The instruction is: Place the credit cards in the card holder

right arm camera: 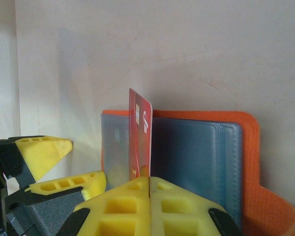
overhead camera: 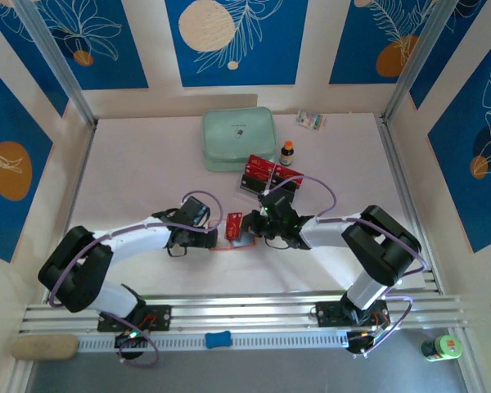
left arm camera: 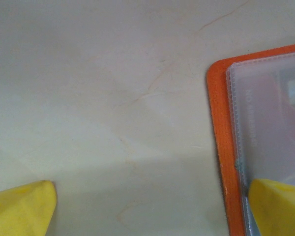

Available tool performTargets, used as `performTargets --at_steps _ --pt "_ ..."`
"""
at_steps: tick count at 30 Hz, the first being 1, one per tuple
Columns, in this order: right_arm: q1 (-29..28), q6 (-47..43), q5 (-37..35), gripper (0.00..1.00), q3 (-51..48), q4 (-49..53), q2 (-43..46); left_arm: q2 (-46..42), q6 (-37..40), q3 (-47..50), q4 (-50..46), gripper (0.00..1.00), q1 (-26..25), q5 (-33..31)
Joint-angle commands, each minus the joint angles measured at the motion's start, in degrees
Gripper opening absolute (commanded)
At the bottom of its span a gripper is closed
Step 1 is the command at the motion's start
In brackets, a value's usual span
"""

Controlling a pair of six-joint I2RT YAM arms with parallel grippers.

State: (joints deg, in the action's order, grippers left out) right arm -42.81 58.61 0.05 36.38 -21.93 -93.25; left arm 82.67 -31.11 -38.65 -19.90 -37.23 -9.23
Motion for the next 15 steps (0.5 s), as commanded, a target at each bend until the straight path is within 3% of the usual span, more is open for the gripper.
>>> performTargets --at_steps 1,15 --pt "-0.44 0.37 0.73 0.0 -1.12 -0.4 -0.23 -0.23 -0.05 0.9 -0.41 1.0 0.48 -0.7" --pt "-0.44 -0.78 3.7 0.0 -0.2 3.11 -0.42 -0.06 0.0 1.12 -0.28 1.0 0.42 -0.7"
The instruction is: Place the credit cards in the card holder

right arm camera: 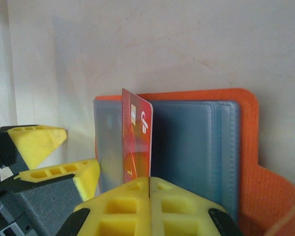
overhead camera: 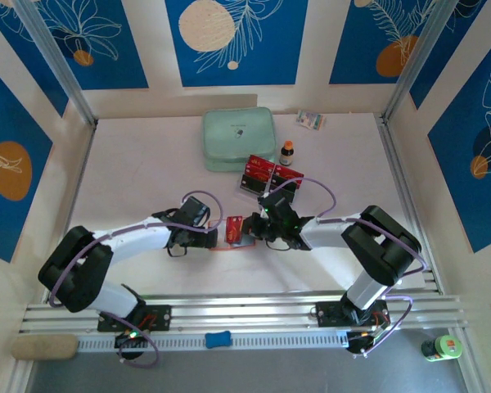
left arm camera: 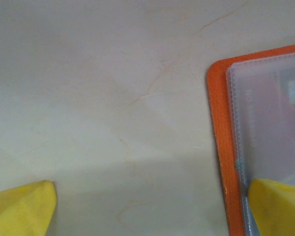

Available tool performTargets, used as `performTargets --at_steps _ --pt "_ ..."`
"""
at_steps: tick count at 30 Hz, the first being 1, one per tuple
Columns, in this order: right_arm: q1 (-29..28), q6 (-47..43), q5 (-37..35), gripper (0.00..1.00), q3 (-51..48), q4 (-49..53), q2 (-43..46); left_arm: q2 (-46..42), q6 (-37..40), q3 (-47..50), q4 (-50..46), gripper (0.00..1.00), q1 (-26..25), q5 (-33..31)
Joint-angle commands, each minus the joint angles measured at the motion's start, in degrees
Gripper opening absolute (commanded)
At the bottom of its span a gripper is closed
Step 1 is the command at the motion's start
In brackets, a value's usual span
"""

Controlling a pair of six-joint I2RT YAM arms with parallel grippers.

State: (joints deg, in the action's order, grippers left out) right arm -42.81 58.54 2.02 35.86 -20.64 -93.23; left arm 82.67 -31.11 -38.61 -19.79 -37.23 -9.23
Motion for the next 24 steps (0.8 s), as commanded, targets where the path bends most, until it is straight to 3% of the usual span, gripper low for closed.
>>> performTargets --at_steps 1,24 --pt "-0.44 -0.71 1.83 0.0 0.43 1.99 -0.54 -0.06 -0.04 1.08 -0.31 1.0 0.45 -0.7" --pt "0.36 -2.69 6.99 0.0 6.95 10.2 -4.86 0.03 -0.11 1.61 0.39 1.0 0.43 -0.46"
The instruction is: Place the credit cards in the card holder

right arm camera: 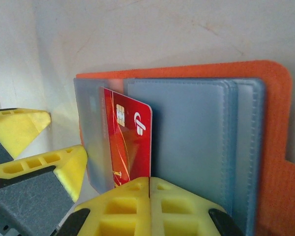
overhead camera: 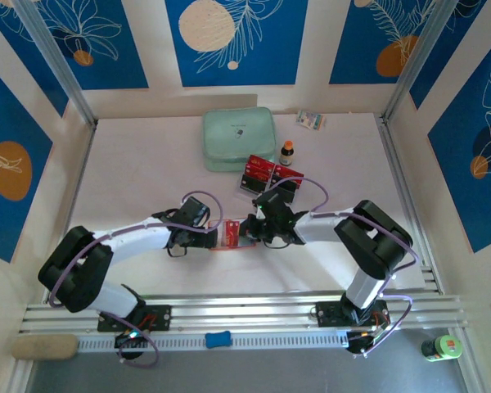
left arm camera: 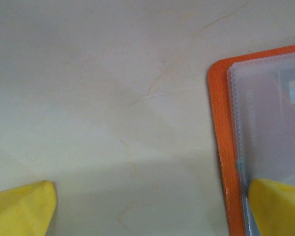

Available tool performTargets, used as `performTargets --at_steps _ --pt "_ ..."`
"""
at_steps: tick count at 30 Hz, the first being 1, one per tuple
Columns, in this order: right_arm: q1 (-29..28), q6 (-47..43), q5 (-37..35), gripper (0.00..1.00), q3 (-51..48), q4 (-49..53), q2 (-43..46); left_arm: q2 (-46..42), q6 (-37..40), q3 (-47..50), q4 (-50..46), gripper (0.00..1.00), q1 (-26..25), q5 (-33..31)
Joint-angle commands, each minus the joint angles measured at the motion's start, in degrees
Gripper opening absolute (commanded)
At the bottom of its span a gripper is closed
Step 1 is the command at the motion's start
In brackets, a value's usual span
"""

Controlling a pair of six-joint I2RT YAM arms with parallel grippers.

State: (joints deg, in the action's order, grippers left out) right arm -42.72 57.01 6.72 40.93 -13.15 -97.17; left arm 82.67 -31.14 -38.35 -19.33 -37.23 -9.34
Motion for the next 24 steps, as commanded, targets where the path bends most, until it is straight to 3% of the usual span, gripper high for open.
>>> performTargets --at_steps 1,18,24 --pt "0.27 -1.27 2.52 0.0 2.23 3.12 -1.29 0.03 -0.09 1.3 -0.08 1.0 0.45 -0.35" --pt "-1.92 -3.89 6.67 0.0 11.02 11.19 -7.32 -1.05 -1.31 0.14 -0.33 1.0 0.49 0.5" --pt "-1.47 -7.46 6.29 0.25 13.04 17.53 -4.97 -4.62 -3.64 -1.19 -1.89 1.0 1.02 0.57"
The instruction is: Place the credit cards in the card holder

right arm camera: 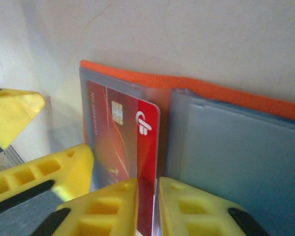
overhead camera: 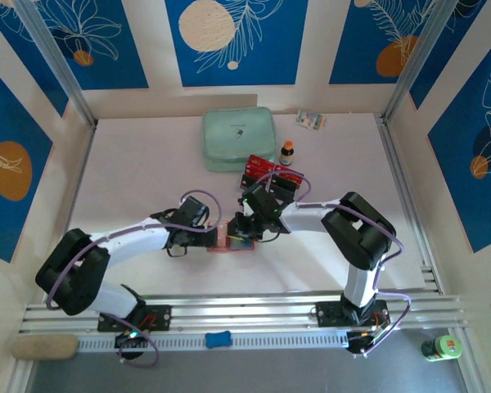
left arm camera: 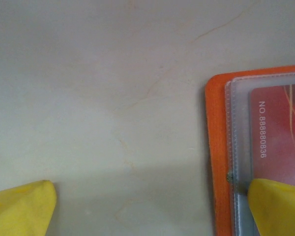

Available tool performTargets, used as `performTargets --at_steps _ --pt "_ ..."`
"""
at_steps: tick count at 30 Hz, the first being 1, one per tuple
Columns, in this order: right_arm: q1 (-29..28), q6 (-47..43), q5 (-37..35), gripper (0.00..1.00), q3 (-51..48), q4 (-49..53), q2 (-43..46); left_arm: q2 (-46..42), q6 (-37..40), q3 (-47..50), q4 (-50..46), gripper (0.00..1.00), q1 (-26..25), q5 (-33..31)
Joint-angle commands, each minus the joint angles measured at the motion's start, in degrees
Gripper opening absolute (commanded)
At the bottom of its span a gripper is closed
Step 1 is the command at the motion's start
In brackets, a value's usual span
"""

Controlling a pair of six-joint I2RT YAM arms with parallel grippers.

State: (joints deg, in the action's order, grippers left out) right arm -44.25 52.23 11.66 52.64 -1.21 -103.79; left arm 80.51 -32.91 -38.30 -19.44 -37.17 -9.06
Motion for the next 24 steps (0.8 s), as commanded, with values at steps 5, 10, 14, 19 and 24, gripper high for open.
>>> performTargets --at_steps 5,10,14,19,24 --pt "1.0 -5.51 0.03 0.29 2.6 10.41 5.45 -4.04 -4.37 -1.53 -4.7 1.0 3.07 -1.17" --pt "1.02 -7.72 -1.59 0.23 4.97 14.34 6.06 -3.09 -4.65 -0.99 -5.55 1.0 4.56 -0.87" --pt "0.54 -7.93 -2.03 0.14 6.71 15.19 4.59 -2.43 -4.6 -0.48 -5.44 1.0 4.65 -1.22" --pt "-0.72 -8.26 -3.1 0.08 9.15 15.75 1.96 -1.18 -4.04 -0.22 -4.84 1.0 4.68 -1.05" --pt "-1.5 -8.4 -4.04 0.05 11.19 16.4 -0.48 0.32 -3.35 -0.02 -4.49 1.0 4.71 -1.05"
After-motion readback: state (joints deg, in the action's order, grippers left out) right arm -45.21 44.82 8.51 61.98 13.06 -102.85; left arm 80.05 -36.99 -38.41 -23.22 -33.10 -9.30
